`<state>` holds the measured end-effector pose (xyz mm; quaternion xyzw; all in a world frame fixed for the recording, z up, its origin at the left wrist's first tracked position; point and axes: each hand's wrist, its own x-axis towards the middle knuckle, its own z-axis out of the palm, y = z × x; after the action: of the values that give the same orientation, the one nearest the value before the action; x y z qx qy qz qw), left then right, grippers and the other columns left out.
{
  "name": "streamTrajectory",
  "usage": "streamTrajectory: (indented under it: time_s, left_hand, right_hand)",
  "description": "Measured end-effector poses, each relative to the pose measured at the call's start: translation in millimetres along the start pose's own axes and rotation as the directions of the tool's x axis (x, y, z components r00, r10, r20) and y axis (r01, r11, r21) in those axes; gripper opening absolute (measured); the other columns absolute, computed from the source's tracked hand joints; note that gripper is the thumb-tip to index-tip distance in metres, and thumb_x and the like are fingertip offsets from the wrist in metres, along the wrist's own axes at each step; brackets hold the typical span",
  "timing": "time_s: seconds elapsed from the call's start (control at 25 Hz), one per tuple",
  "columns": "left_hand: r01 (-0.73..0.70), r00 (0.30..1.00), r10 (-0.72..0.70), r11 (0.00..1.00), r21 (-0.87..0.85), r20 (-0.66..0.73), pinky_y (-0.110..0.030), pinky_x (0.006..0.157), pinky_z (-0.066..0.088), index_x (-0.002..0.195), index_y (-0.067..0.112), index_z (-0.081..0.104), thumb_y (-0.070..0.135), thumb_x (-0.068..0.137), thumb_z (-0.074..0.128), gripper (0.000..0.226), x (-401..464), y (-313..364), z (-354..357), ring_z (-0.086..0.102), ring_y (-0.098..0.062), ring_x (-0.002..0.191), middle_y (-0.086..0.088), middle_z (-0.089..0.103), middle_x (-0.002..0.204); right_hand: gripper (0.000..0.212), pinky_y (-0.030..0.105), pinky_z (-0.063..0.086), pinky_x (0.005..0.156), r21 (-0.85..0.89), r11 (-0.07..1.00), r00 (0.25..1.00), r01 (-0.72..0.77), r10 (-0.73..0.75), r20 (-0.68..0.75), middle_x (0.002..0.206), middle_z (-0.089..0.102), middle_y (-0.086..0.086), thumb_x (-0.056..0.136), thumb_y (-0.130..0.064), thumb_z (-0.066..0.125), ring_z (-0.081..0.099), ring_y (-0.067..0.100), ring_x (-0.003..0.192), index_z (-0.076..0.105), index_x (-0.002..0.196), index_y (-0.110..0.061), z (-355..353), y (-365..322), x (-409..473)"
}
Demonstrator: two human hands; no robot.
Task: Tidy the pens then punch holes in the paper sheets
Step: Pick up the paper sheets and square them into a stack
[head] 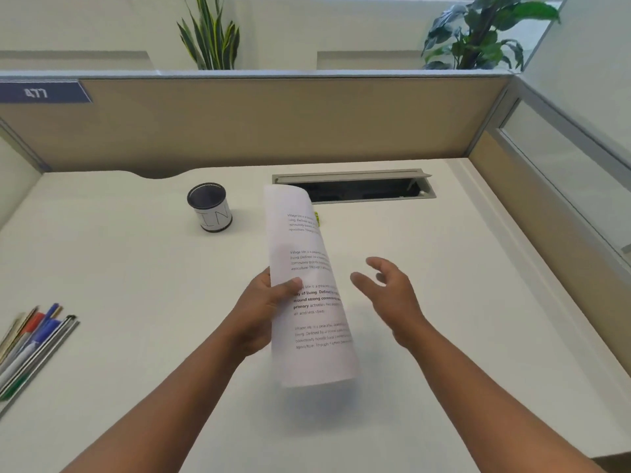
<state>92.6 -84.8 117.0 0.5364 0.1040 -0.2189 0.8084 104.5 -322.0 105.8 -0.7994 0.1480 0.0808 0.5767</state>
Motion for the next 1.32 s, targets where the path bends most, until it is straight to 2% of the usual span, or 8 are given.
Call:
streamTrajectory:
  time_s: [0.12,0.2,0.32,0.48,0.72,0.88,1.12,1.32]
  left_hand:
    - [-0.007,0.990,0.008,1.000,-0.010,0.140,-0.053,0.091,0.058,0.135,0.004,0.061,0.013,0.093,0.067,0.044,-17,24,-11,0.068,-0.044,0.116,-0.026,0.066,0.132]
    - [-0.033,0.974,0.037,0.999,-0.020,0.223,-0.050,0.088,0.059,0.135,0.005,0.061,0.014,0.095,0.064,0.041,-25,37,-19,0.070,-0.041,0.112,-0.026,0.066,0.132]
    - [-0.082,0.960,0.088,0.996,-0.037,0.265,-0.048,0.087,0.059,0.135,0.007,0.062,0.017,0.096,0.063,0.040,-32,51,-32,0.071,-0.039,0.111,-0.024,0.067,0.132]
    - [-0.166,0.969,0.159,0.986,0.020,0.191,-0.046,0.088,0.060,0.132,0.010,0.064,0.022,0.094,0.067,0.040,-32,53,-45,0.070,-0.039,0.114,-0.023,0.068,0.133]
    - [-0.370,0.901,0.406,0.902,0.220,-0.149,-0.048,0.086,0.062,0.119,0.009,0.070,0.013,0.096,0.069,0.024,-23,42,-48,0.073,-0.040,0.105,-0.016,0.077,0.115]
    - [-0.482,0.827,0.534,0.835,0.266,-0.178,-0.040,0.082,0.064,0.116,0.015,0.073,0.018,0.093,0.071,0.023,-25,34,-51,0.076,-0.028,0.101,-0.008,0.079,0.112]
    - [-0.404,0.801,0.502,0.855,0.326,-0.325,-0.044,0.083,0.064,0.102,0.029,0.079,0.009,0.098,0.067,0.024,-19,9,-48,0.077,-0.023,0.093,-0.001,0.081,0.103]
    - [-0.527,0.720,0.615,0.786,0.323,-0.322,-0.028,0.079,0.061,0.103,0.038,0.073,0.019,0.095,0.068,0.021,-22,12,-42,0.075,-0.018,0.098,0.004,0.079,0.107]
  right_hand:
    - [0.081,0.052,0.043,0.111,0.314,0.894,0.925,-0.318,0.220,0.309,0.149,0.053,0.001,0.076,-0.048,0.084,0.051,0.026,0.137,0.050,0.144,-0.020,-4,1,15]
    - [0.073,0.057,0.047,0.108,0.470,0.780,0.814,-0.414,0.085,0.575,0.145,0.059,0.014,0.082,-0.046,0.079,0.059,0.033,0.129,0.056,0.143,-0.014,0,4,14]
    - [0.064,0.052,0.048,0.104,0.599,0.639,0.667,-0.482,-0.176,0.724,0.146,0.056,0.021,0.094,-0.033,0.069,0.057,0.037,0.132,0.049,0.149,-0.008,6,-4,8]
    - [0.052,0.051,0.054,0.095,0.624,0.708,0.727,-0.331,-0.230,0.647,0.141,0.060,0.023,0.091,-0.013,0.070,0.062,0.041,0.124,0.058,0.141,-0.008,7,-21,10]
    - [0.035,0.043,0.059,0.092,0.463,0.886,0.895,0.000,-0.207,0.395,0.124,0.072,0.017,0.086,-0.010,0.078,0.067,0.039,0.116,0.073,0.120,-0.011,21,-35,9]
    - [0.031,0.040,0.059,0.091,0.520,0.851,0.892,0.077,-0.292,0.345,0.125,0.073,0.014,0.087,-0.012,0.077,0.070,0.033,0.114,0.075,0.118,-0.014,24,-36,8]
    - [0.017,0.036,0.062,0.080,0.406,0.908,0.951,0.103,-0.210,0.228,0.112,0.078,0.006,0.096,-0.016,0.070,0.074,0.032,0.103,0.076,0.111,-0.020,39,-24,4]
    - [0.018,0.029,0.059,0.080,0.473,0.853,0.936,0.221,-0.322,0.143,0.111,0.079,0.004,0.091,-0.023,0.073,0.075,0.024,0.101,0.079,0.108,-0.023,45,-25,-2]
